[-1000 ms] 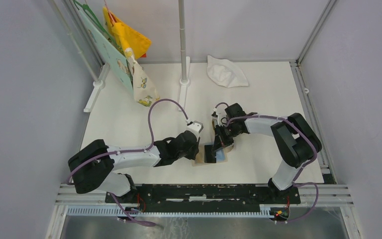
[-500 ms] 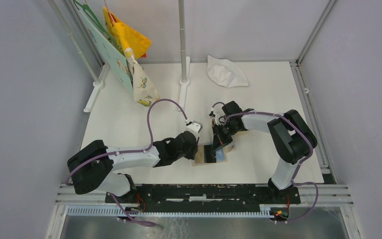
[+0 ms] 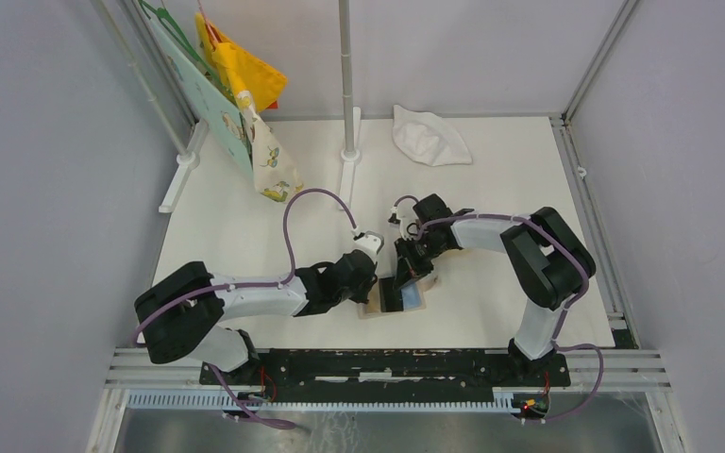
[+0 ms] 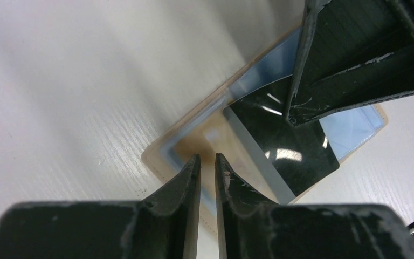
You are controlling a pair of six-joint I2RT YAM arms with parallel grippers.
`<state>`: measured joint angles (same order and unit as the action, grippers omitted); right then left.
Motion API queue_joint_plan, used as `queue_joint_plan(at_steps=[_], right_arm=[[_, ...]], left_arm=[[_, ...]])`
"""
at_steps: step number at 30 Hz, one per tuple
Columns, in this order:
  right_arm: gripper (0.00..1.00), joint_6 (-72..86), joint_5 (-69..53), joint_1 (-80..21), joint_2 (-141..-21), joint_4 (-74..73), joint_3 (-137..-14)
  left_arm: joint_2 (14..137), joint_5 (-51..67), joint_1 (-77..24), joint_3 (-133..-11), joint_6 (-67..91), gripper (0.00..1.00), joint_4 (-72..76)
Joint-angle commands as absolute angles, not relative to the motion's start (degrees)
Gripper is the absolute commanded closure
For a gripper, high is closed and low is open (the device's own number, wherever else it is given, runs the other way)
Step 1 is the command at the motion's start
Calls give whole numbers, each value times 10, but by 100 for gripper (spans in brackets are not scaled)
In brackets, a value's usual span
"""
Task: Put the credit cards into the card holder
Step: Insert the credit card into the card holder.
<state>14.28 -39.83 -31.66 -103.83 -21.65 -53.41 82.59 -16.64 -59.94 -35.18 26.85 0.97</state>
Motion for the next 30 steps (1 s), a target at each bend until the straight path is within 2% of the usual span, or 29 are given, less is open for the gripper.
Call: queue_joint_plan(at_steps=[1,9,12,17,23,30], right_arm=[[98,148,-363,-332,-1070,-181,-520],[89,157,-396,-332,-1074,-156,-526],[89,154,-394,-332,-1081,-158,-531],[91,149,-384,-332,-1087,-167,-536],[92,145,-372,-332,-1082,-173,-538],[93,142,-363,-332,-1081,-177,-540]], left_arm=[[824,-185,-602,-352,245,78,32],[814,-187,-602,-352,246,78,27],[804,-200,-602,-354,251,79,11],[764,-253,-602,-348,280,84,-67],[712,-261,-603,-329,301,90,-122],[745,-243,-603,-341,303,96,-128]])
